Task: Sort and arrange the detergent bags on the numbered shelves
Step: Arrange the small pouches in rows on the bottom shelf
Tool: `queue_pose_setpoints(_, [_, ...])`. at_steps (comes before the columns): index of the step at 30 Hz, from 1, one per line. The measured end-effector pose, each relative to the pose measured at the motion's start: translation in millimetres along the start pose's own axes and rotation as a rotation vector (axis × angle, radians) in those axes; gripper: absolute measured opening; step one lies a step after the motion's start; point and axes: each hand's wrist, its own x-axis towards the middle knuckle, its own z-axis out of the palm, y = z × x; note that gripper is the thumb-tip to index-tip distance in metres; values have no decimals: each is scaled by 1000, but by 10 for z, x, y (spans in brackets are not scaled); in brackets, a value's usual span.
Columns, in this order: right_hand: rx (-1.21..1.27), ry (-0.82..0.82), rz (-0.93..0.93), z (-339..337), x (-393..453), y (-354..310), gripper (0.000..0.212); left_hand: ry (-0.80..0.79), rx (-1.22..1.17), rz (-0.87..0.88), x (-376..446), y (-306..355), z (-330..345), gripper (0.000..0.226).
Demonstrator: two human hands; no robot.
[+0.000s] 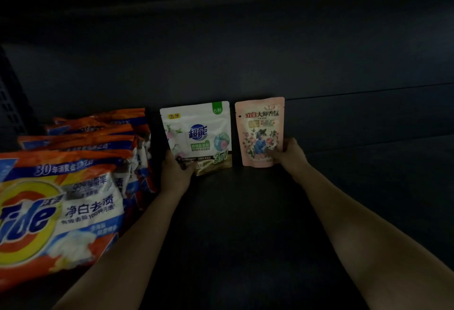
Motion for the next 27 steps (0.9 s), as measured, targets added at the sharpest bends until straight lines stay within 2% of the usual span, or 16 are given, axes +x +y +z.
queue_pose_setpoints(5, [-214, 28, 56, -1, -106, -47, 50, -36, 169, -67, 5, -52, -23, 66])
queue_pose_setpoints(9, [-514, 26, 88, -110, -249, -61, 44, -166, 453, -51, -121, -13, -145, 52])
queue_pose_setpoints(12, [-734, -17, 6, -179, -452, -76, 48, -231, 646, -23, -329, 106, -286, 34])
queue_pose_setpoints(15, [-880, -124, -109, -231, -660, -83, 48, -301, 829, 107, -630, 277, -336, 31])
queue_pose_setpoints(18, [-943, -203, -187, -348, -818, -143, 48, -419, 934, 181, -916, 575, -293, 42])
queue_pose_setpoints(21, [-965, -254, -207, -548, -1018, -235, 50, -516, 1015, 251, -1142, 922, -190, 42])
queue_pose_setpoints(27, [-1004, -284, -122, -1245, -1591, -401, 52, -674, 1033, 434, -1666, 1743, 93, 38])
